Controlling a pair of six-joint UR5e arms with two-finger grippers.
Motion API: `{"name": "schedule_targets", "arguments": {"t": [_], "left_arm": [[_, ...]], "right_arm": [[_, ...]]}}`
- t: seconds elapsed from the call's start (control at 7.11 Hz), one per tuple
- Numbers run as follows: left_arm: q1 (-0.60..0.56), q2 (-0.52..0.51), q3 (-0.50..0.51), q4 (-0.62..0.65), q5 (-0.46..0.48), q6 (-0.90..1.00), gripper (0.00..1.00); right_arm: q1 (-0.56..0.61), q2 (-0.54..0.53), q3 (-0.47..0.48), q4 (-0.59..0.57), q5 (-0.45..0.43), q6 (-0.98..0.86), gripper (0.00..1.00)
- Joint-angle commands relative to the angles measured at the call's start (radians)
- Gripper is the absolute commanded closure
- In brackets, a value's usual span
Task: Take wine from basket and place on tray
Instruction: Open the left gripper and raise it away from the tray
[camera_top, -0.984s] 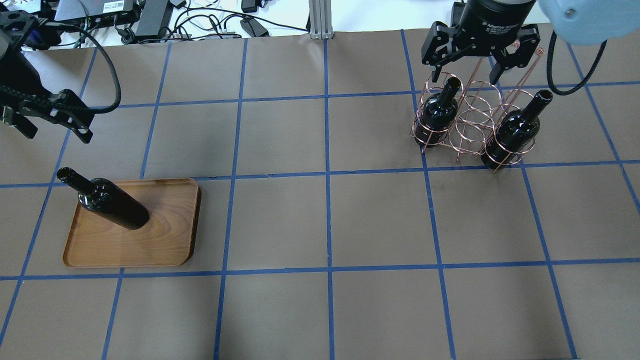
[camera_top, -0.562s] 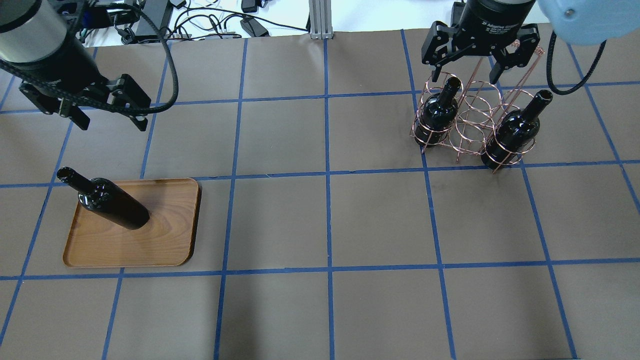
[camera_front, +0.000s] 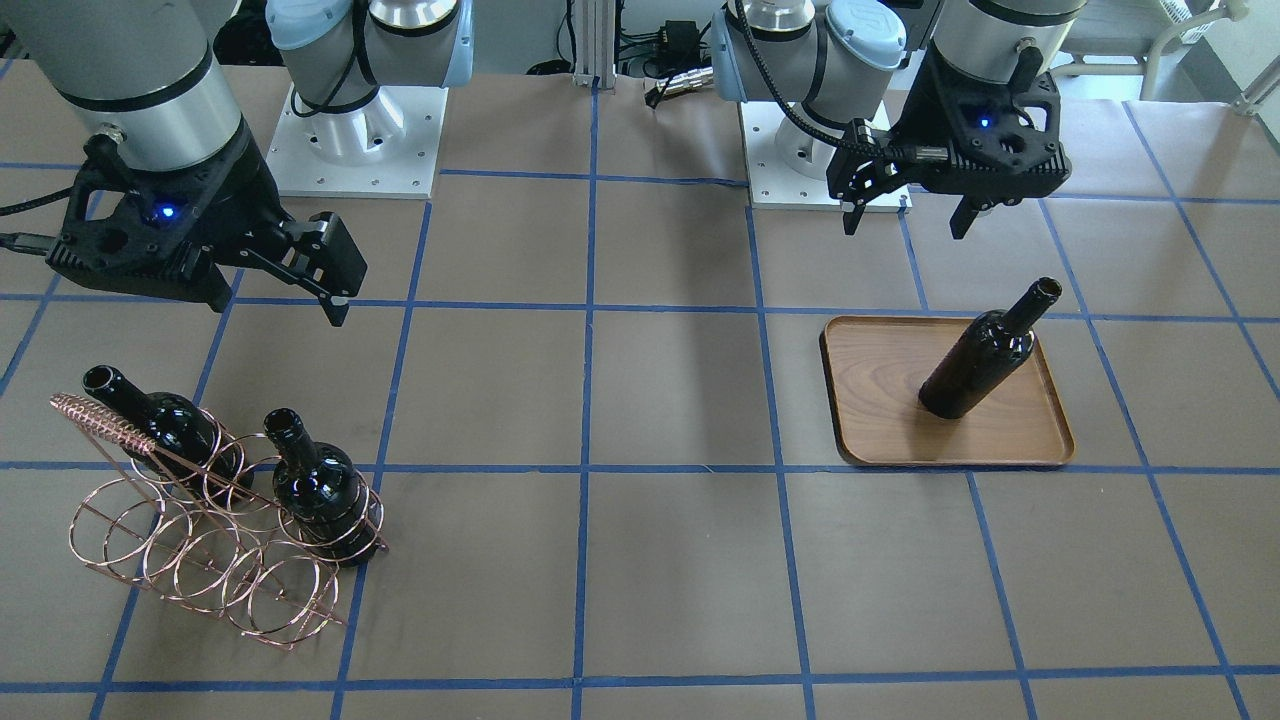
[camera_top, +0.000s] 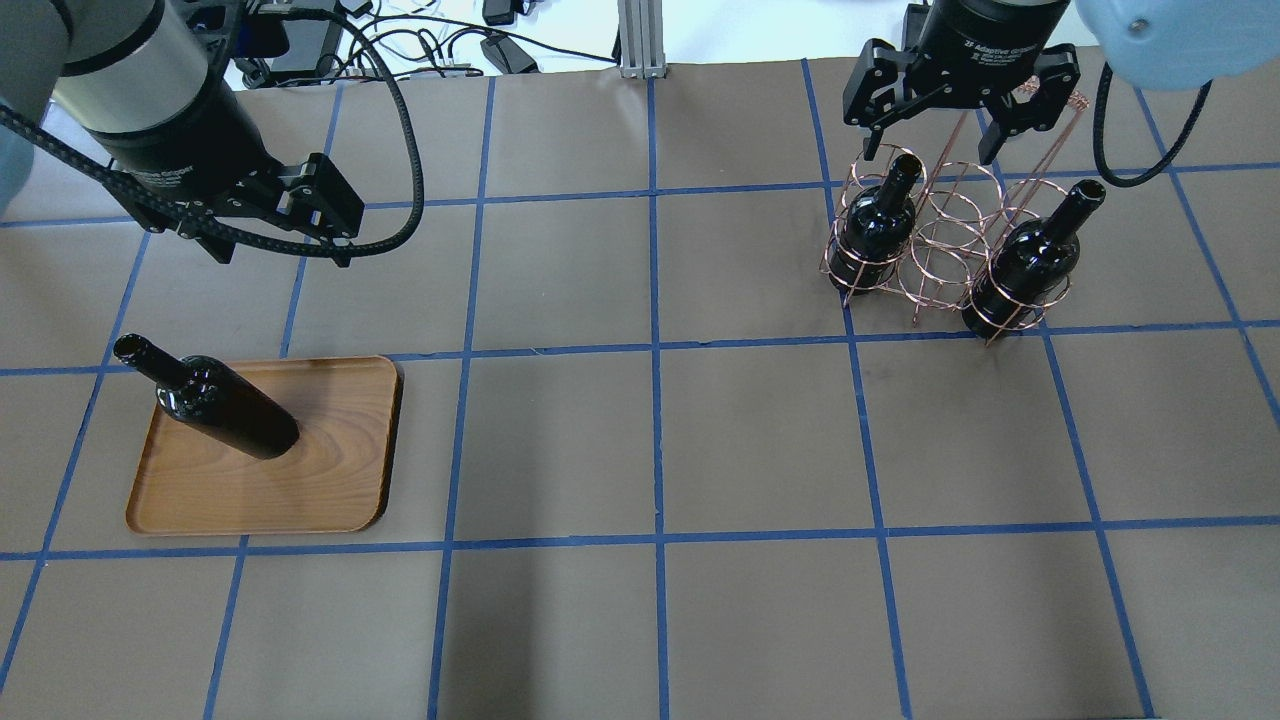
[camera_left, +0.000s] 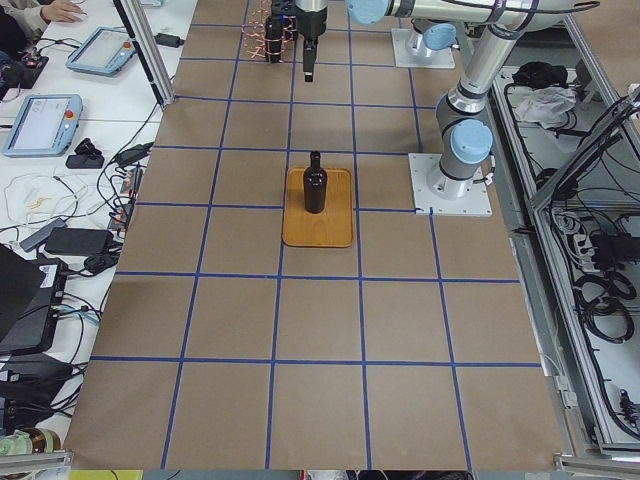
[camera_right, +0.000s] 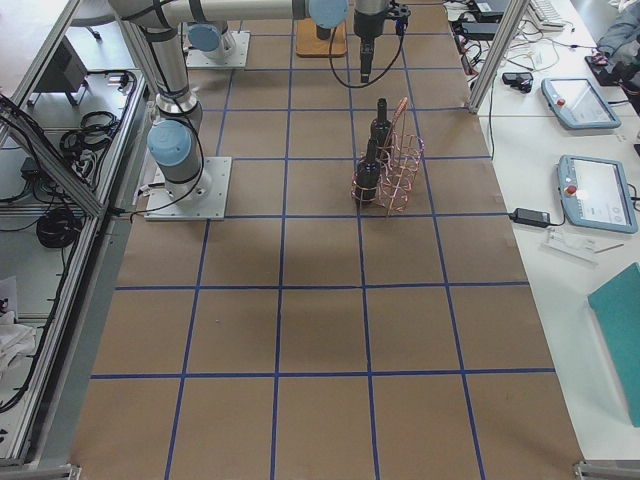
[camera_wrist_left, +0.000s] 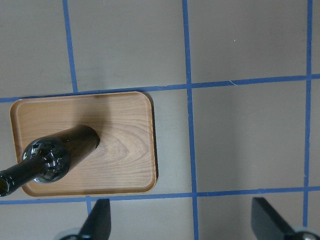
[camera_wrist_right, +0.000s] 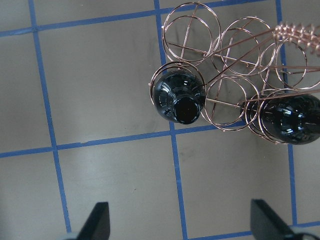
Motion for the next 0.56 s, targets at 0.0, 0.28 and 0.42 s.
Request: {"name": "schedule_targets", "arguments": {"t": [0.0, 0.28, 0.42], "left_arm": [[-0.002, -0.002, -0.01, 0.0, -0.002, -0.001, 0.0], [-0.002, 0.001, -0.014, 0.0, -0.003, 0.01, 0.0], [-0.002, 0.001, -0.014, 0.0, -0.019, 0.013, 0.0]], "right_arm": [[0.0, 0.0, 0.001, 0.0, 0.0, 0.0, 0.0], [0.0, 0.0, 0.0, 0.0, 0.0, 0.0, 0.0], [-0.001, 0.0, 0.001, 0.001, 0.0, 0.0, 0.0]]}}
